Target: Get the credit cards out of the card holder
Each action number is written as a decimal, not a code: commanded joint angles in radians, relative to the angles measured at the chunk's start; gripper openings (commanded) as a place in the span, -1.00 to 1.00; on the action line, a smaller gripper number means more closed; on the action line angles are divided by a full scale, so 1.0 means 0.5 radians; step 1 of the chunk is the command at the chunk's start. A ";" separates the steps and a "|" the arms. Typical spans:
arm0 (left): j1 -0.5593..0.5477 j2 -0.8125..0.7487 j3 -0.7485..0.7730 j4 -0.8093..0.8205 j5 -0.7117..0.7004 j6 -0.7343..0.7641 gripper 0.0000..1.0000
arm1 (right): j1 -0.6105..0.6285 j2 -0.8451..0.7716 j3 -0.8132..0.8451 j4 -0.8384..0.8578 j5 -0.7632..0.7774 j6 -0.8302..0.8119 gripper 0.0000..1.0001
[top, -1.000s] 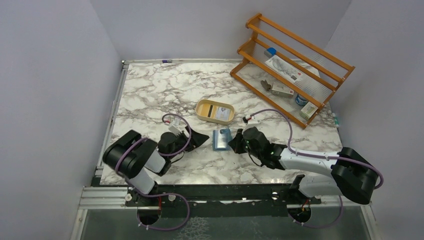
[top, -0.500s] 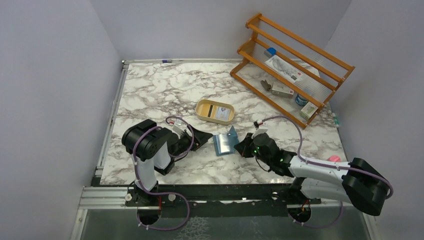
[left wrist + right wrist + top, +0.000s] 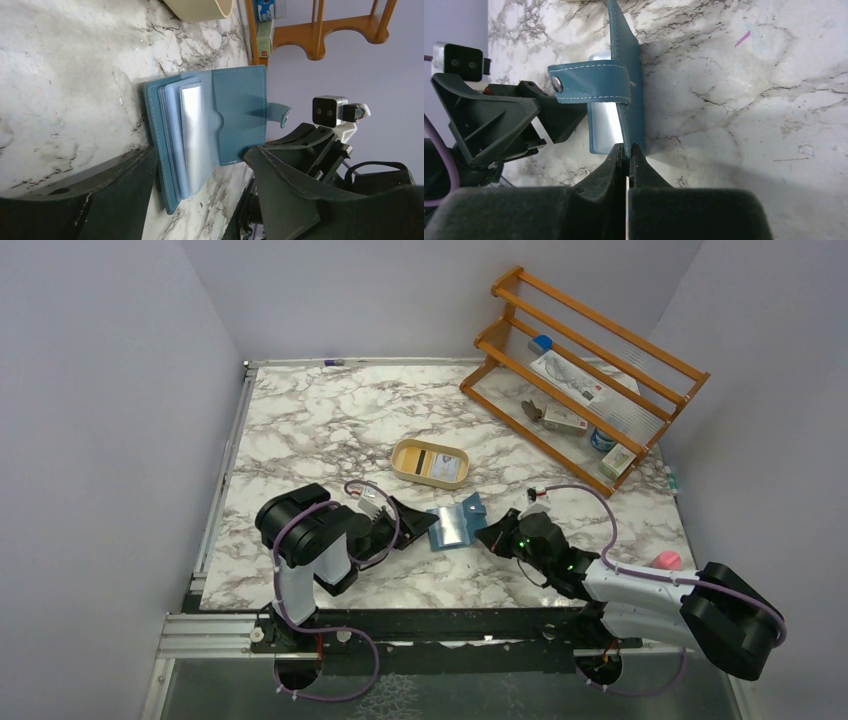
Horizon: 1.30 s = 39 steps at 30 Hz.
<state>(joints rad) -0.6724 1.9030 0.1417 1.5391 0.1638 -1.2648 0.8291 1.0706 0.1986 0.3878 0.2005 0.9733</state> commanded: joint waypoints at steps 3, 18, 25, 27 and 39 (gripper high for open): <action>-0.125 0.185 -0.078 0.508 -0.181 0.009 0.33 | -0.011 -0.012 -0.033 0.115 -0.054 0.078 -0.99; -0.165 0.105 -0.090 0.508 -0.250 -0.001 -0.32 | -0.023 -0.009 -0.117 0.232 -0.106 0.095 -0.99; -0.199 0.182 -0.071 0.508 -0.288 -0.031 -0.25 | -0.030 -0.019 -0.156 0.274 -0.124 0.118 -0.99; -0.220 0.182 -0.056 0.506 -0.298 -0.036 -0.25 | -0.032 -0.009 -0.156 0.276 -0.138 0.120 -0.99; -0.263 0.117 -0.084 0.506 -0.387 -0.054 -0.53 | -0.035 0.044 -0.156 0.311 -0.168 0.118 -0.99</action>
<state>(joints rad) -0.7944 1.9499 0.1310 1.5352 0.0177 -1.3041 0.8158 1.0866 0.1333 0.5236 0.1394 1.0241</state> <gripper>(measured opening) 0.257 0.039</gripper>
